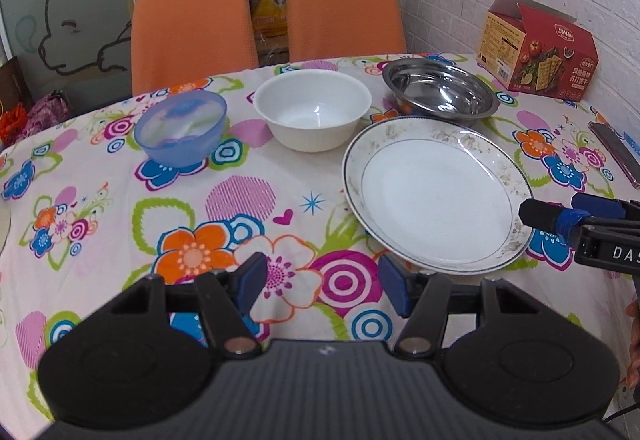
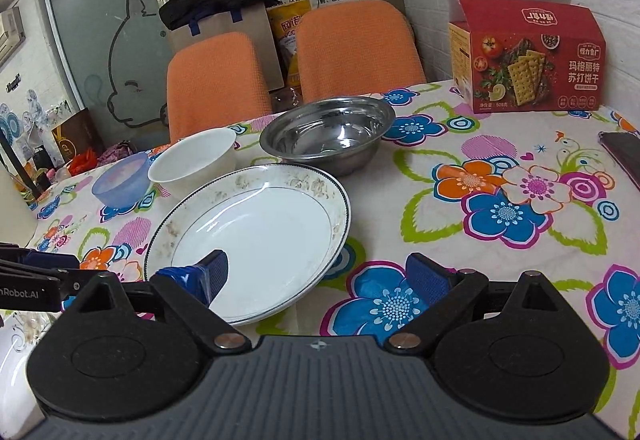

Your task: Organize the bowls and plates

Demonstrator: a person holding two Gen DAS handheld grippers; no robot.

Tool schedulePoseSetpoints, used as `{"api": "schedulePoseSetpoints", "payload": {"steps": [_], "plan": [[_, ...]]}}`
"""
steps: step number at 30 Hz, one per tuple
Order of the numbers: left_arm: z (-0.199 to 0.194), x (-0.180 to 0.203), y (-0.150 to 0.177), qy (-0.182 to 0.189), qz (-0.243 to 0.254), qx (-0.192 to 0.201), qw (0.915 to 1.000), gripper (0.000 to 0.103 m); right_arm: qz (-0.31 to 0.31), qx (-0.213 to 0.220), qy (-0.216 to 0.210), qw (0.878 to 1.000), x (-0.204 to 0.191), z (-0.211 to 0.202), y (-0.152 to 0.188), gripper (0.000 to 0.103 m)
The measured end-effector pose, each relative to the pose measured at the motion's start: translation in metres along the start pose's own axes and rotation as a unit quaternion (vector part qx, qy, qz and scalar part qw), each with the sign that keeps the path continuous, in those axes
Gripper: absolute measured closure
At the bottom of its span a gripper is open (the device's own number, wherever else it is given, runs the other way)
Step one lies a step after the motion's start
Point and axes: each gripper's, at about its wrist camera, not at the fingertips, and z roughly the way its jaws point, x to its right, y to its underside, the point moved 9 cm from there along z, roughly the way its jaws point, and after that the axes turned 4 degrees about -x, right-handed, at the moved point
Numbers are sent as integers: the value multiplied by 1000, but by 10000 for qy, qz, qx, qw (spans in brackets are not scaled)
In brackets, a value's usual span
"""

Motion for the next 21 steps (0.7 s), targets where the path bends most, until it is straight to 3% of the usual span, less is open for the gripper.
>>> {"api": "schedulePoseSetpoints", "payload": {"steps": [15,21], "plan": [[5,1,-3,-49,38,-56,10000,41,-106,-62,-64,9999,-2,9,-2,20],[22,9,-40,467,-115,-222,9986,37,-285,-115,-51,9995,-3,28,-16,20]]}}
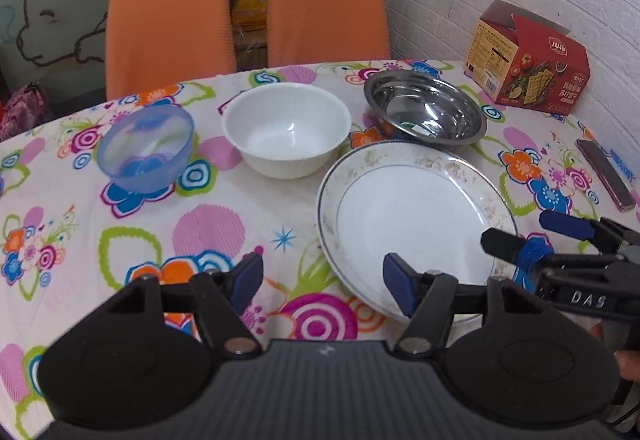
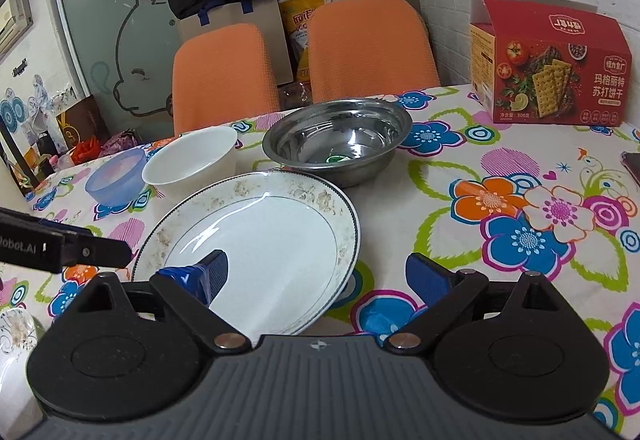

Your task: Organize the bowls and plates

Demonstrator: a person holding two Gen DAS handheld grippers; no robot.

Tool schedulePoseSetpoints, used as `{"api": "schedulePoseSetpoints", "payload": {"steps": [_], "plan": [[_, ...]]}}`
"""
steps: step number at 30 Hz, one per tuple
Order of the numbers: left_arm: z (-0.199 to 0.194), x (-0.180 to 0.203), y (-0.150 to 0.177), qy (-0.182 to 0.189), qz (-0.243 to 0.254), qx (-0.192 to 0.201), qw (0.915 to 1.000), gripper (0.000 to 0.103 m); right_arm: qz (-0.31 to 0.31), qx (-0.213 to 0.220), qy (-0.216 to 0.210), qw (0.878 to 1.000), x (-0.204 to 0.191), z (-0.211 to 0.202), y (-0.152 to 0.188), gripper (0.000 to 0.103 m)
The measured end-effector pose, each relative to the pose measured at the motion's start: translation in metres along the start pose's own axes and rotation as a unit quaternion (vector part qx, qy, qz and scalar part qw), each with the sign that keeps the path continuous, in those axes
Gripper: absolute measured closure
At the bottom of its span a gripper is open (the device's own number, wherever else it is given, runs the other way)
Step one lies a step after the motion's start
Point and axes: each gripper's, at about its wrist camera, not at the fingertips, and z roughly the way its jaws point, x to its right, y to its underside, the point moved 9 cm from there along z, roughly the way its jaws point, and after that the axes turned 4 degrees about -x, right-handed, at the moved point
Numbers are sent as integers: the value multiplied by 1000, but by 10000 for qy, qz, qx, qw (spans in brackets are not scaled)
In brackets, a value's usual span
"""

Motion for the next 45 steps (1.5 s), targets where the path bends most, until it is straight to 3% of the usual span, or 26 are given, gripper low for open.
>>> {"api": "schedulePoseSetpoints", "payload": {"steps": [3,7,15,27,34,38,45], "plan": [[23,1,-12,69,-139,-242,9996,37,-137,-184,42,9997,1,15,-1,20],[53,2,-18,-128,-62,-517,9986,37,-290,-430,134,9986,3,32,2,20],[76,9,-19,-155,54,-635,9978,37,-571,-530,235,9967,0,43,4,20],[76,13,-21,-166,98,-431,9989,37,-564,-583,295,9963,-7,46,1,17],[75,19,-19,-129,252,-423,9987,37,-792,-390,42,9961,-18,46,6,17],[75,16,-18,-53,91,-447,9989,36,-691,-422,165,9966,-21,48,4,16],[66,22,-9,-110,192,-374,9991,46,-764,-479,-12,9959,-34,41,11,17]]}}
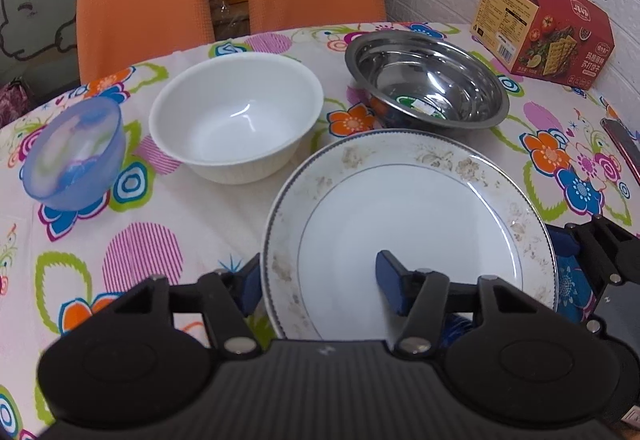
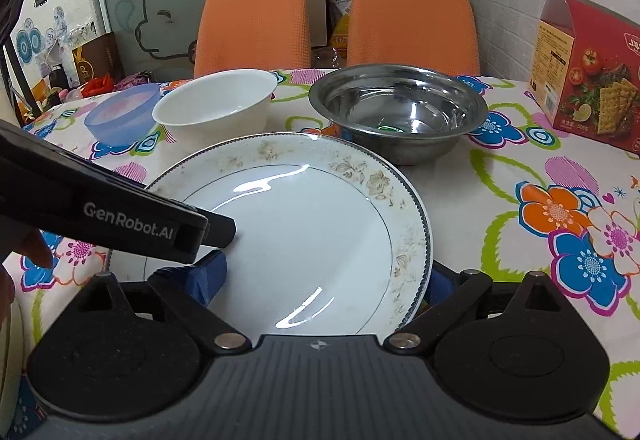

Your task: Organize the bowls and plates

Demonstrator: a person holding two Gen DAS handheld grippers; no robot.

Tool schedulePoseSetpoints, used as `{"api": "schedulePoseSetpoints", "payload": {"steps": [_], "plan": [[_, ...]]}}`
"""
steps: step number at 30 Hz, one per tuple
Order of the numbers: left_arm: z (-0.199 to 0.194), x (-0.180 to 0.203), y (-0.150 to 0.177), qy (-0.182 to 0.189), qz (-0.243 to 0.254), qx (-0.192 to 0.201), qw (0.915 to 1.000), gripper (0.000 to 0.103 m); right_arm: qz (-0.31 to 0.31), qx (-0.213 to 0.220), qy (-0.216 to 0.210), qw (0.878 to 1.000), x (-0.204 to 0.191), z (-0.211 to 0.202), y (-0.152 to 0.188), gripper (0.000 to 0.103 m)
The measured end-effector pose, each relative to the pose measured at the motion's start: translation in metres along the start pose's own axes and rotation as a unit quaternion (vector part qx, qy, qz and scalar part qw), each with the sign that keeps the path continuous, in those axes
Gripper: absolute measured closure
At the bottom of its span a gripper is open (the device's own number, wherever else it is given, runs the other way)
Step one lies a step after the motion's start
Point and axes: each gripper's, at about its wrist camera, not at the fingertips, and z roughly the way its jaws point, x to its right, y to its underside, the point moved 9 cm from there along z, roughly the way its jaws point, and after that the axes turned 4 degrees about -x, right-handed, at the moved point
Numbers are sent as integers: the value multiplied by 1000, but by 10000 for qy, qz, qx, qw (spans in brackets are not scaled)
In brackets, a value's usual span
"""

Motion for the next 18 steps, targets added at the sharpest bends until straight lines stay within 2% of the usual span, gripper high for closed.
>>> {"api": "schedulePoseSetpoints", "payload": {"steps": [3,9,18], "plan": [[-4,3,6,-30,-20,-45,10000,46,129,-89,109,9998,-2,-4,3,16],[-24,1,12,-49,19,60,10000,47,275,54,-1,9996,-12,-24,4,16],[-85,-22,43,2,-272,314,9991,47,20,381,-84,9992,-68,-73,6,16]]}}
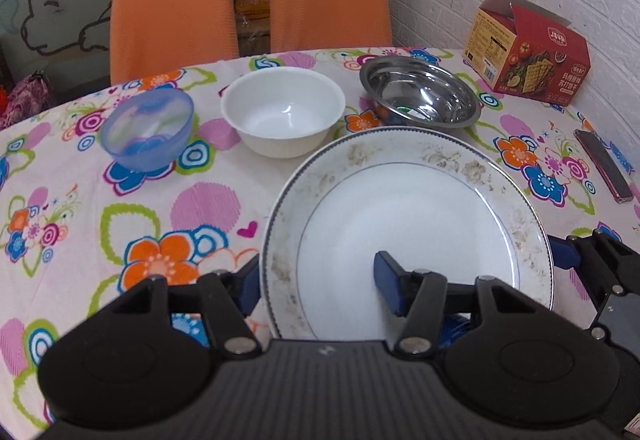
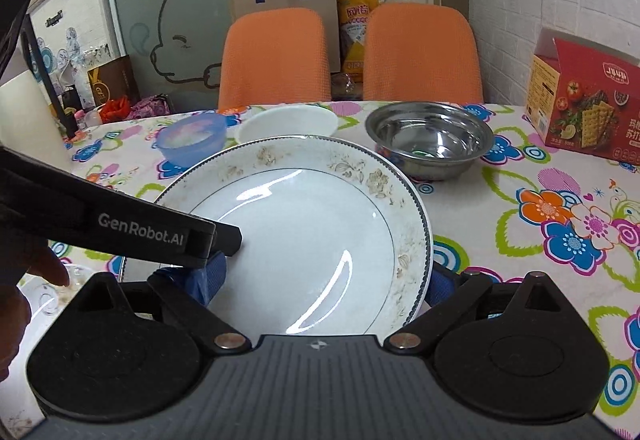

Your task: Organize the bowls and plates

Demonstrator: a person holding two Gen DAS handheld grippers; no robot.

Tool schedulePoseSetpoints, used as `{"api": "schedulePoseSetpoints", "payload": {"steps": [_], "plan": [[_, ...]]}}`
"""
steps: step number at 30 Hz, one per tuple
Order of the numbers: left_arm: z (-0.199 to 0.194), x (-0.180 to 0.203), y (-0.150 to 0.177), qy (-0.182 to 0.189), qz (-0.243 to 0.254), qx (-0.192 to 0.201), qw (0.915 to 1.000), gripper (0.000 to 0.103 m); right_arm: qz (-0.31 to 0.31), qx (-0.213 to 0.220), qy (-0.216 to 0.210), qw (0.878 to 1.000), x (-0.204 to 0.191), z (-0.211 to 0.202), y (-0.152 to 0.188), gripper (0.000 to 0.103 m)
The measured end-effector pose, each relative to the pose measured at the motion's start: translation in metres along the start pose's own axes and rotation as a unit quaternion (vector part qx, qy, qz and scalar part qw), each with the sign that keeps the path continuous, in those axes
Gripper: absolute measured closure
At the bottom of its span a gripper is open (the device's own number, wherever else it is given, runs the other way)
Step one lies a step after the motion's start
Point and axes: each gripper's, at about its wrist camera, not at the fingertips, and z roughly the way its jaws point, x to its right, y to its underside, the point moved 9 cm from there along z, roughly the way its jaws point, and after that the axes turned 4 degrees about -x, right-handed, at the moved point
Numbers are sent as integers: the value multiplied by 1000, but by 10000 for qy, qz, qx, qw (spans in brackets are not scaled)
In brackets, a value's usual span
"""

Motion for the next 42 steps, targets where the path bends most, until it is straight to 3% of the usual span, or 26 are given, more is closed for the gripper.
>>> {"api": "schedulePoseSetpoints", "payload": {"steps": [4,10,11,13,14,16,17,18,19,22,25,28,34,42], "plan": [[-36,-31,25,-173,-243,117,9995,47,-253,95,-311,9992,-44,-16,3,16],[-77,-86,78,-1039,-439,101,9936,51,-965,107,-713,9927,-124,-22,27,17],[-81,-92,87,-1005,-510,105,9936,54,-1042,27,-955,9900,-136,-21,33,17],[-84,-86,105,-213,-649,-116,9976,54,-1036,-100,-1166,9877,-151,-18,41,21],[-87,-84,112,-47,-778,-104,9969,59,-981,-208,-1246,9871,-153,-14,43,20],[-89,-90,117,-385,-631,119,9972,58,-1303,-115,-1062,9857,-162,-2,50,21],[-84,-92,116,-446,-380,255,9980,58,-1483,-176,-835,9853,-163,7,53,22],[-79,-101,116,-509,-513,407,9966,51,-1504,-250,-641,9862,-161,14,56,22],[-73,-110,118,-445,-777,406,9952,59,-1368,-198,-713,9878,-157,15,57,21],[-68,-126,116,-158,-952,713,9928,57,-1237,-249,-799,9888,-145,18,55,21],[-69,-124,112,19,-731,663,9951,57,-1034,-341,-877,9902,-137,23,53,19],[-79,-129,106,397,-613,640,9953,44,-571,-569,-1159,9900,-130,31,53,19],[-97,-166,87,73,-972,1125,9889,37,-600,-629,-1211,9888,-130,32,52,19],[-73,-200,116,-119,-1680,804,9824,36,-625,-605,-1217,9887,-125,27,56,19]]}}
